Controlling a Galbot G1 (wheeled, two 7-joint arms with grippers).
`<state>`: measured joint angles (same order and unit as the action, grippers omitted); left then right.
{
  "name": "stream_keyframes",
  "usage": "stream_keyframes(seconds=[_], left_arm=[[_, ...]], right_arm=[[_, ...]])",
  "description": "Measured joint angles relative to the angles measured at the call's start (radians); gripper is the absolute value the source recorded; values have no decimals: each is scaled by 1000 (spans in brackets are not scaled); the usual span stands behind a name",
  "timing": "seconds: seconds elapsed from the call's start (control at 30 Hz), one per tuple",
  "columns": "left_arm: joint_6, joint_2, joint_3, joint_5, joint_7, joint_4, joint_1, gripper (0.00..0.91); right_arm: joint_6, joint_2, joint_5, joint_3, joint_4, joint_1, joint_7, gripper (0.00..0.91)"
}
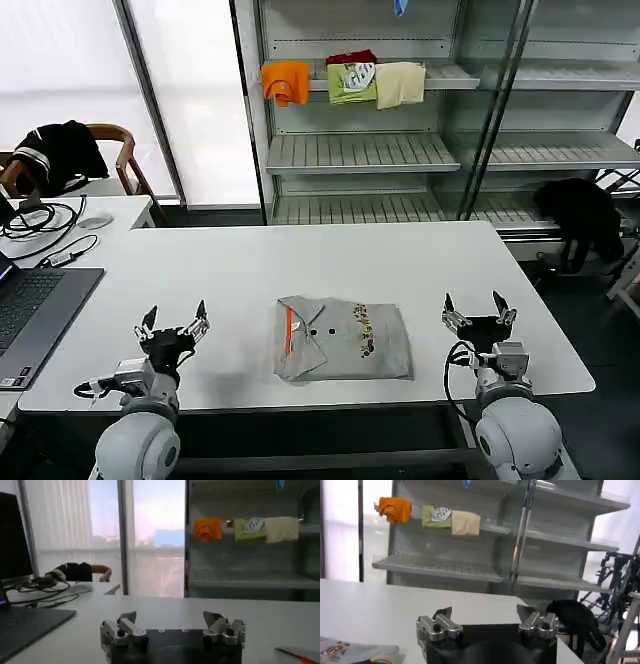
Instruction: Fold and organize the clothes.
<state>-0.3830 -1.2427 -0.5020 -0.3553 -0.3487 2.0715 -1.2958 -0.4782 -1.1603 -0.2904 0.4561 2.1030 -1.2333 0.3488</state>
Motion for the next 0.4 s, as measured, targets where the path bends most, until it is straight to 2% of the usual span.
stream_keyframes(seconds=[0.4], left_arm=[[-8, 7, 6, -9, 2, -8, 18, 907]], right_arm=[[1, 0, -1, -4, -4, 9, -2, 907]])
